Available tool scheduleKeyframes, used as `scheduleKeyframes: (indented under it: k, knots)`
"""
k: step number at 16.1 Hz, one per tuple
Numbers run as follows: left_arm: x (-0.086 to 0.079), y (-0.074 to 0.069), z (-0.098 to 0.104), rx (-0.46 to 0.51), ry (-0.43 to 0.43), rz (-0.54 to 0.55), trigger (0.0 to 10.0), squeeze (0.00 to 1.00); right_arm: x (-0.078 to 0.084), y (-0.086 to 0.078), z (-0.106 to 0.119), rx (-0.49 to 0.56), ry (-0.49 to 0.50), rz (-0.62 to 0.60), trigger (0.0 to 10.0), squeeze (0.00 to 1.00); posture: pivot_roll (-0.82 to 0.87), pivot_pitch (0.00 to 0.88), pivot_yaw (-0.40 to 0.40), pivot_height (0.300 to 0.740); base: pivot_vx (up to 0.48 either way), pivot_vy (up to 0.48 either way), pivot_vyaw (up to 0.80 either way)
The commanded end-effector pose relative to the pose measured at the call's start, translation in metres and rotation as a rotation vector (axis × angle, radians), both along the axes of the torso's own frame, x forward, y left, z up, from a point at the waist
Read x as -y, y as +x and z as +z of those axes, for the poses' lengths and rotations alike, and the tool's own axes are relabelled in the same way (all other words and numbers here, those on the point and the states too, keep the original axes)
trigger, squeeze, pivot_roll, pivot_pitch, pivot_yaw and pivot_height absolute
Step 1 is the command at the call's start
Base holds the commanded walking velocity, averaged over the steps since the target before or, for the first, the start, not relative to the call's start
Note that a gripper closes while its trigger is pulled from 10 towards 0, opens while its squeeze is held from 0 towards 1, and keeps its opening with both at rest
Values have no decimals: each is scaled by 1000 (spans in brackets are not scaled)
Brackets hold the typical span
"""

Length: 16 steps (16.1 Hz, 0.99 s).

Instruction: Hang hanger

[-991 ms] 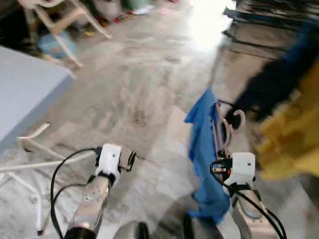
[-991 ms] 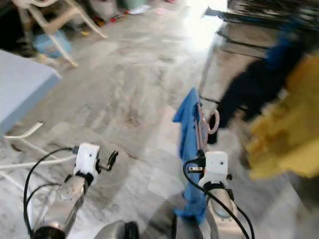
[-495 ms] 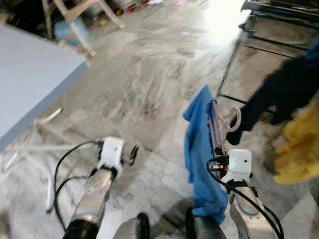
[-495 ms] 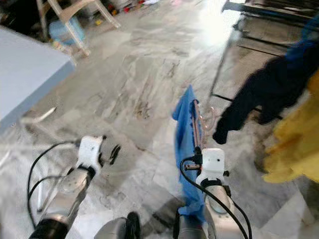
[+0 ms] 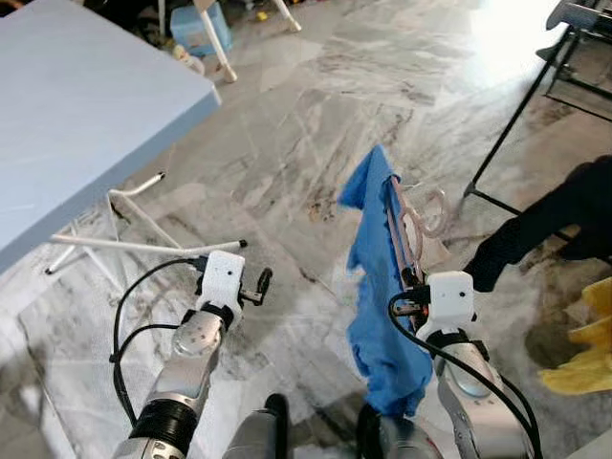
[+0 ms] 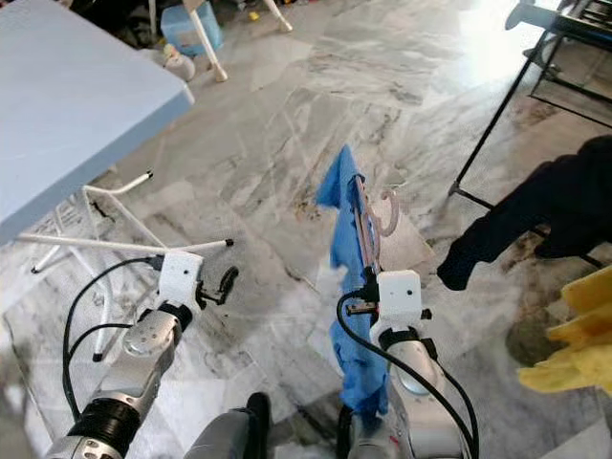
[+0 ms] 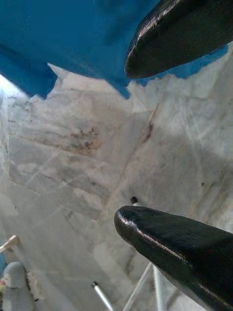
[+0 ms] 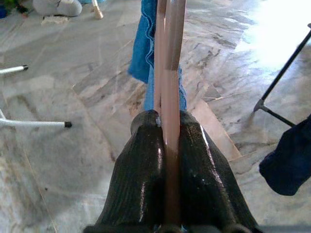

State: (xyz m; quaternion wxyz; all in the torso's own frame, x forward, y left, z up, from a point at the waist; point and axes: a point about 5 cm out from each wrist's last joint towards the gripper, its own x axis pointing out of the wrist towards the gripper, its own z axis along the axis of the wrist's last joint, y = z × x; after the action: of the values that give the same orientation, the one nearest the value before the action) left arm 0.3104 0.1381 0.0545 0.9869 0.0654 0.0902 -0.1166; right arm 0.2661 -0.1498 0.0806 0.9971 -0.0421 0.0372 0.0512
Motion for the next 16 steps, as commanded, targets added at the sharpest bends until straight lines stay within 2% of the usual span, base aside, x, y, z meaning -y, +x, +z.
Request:
scheduleKeyframes:
  k: [1,7,12,16]
  knots:
    - [-4,-7,-10,-32,8,14,10000,0,-7,-3,-2,0,6,33,10000,0,-160,240,111,740,0,0,800]
    - [-7,-14,-17,-50,28,8,10000,0,-17,-11,-7,-16,17,55,10000,0,-149,252,114,740,0,0,800]
    - [-10,-13,-18,-49,27,31,10000,0,-21,-10,-10,-15,37,61,10000,0,-136,175,107,740,0,0,800]
    - [-4,-1,-10,-15,10,56,10000,0,-15,2,-7,-6,49,81,10000,0,-118,103,64,740,0,0,0]
